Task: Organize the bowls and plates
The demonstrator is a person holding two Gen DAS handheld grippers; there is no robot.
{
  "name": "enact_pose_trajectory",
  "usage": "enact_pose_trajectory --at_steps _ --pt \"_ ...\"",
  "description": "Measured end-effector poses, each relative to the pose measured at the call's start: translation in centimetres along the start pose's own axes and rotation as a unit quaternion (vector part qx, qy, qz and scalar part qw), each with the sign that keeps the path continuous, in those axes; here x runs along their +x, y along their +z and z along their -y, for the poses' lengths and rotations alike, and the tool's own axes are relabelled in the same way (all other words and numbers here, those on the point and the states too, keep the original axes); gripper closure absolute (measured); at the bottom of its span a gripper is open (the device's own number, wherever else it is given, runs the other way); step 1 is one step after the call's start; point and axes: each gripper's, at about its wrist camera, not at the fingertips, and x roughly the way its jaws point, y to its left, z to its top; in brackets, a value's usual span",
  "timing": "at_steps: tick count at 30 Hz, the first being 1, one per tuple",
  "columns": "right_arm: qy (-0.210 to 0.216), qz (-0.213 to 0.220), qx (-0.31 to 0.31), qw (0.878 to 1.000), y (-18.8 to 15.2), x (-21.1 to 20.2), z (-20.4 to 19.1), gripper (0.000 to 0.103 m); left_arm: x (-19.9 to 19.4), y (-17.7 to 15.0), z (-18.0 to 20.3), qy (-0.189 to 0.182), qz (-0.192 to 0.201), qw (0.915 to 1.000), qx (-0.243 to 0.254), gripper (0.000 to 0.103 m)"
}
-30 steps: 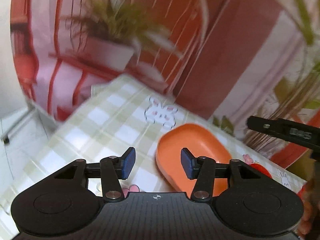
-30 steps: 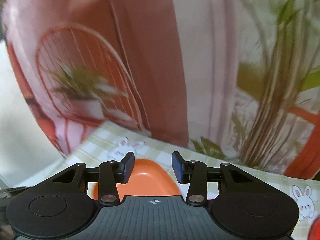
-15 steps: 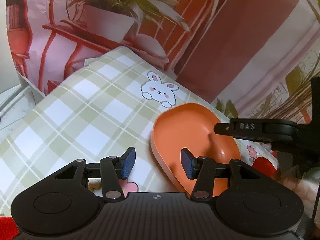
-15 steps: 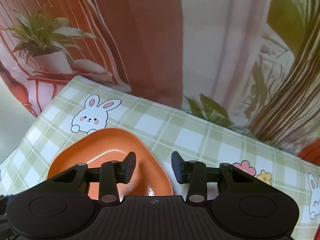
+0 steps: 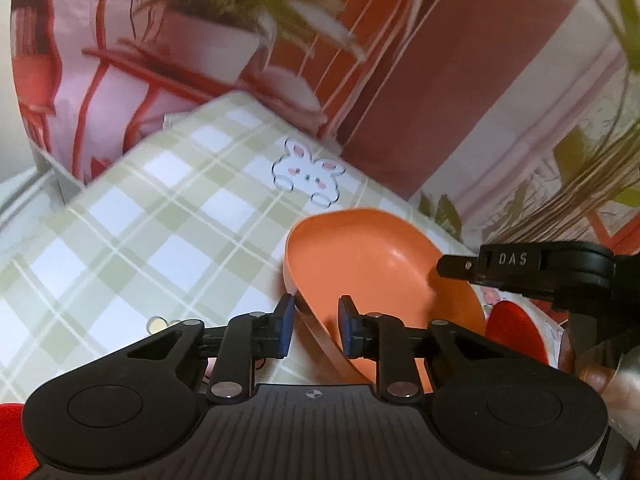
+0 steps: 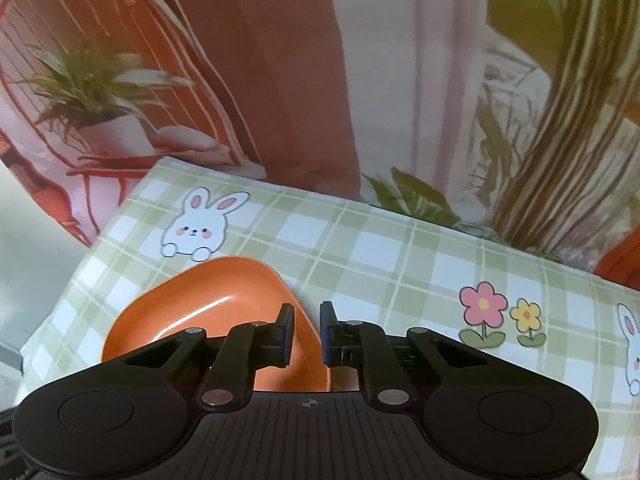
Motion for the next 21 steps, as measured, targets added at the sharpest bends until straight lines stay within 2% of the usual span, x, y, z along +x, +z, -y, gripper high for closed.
enact_pose_trajectory --at_steps 11,21 --pt "0.047 0.051 0.030 0.997 -3.3 -9.0 0.9 0.091 -7.2 0.1 1.9 -0.009 0.036 0.9986 0.036 0.078" --pt "0.064 0.118 0.014 0.991 -9.1 -17.4 3.4 0.091 -11.4 -2.1 4.3 -0.060 0.037 0.9944 0.079 0.078"
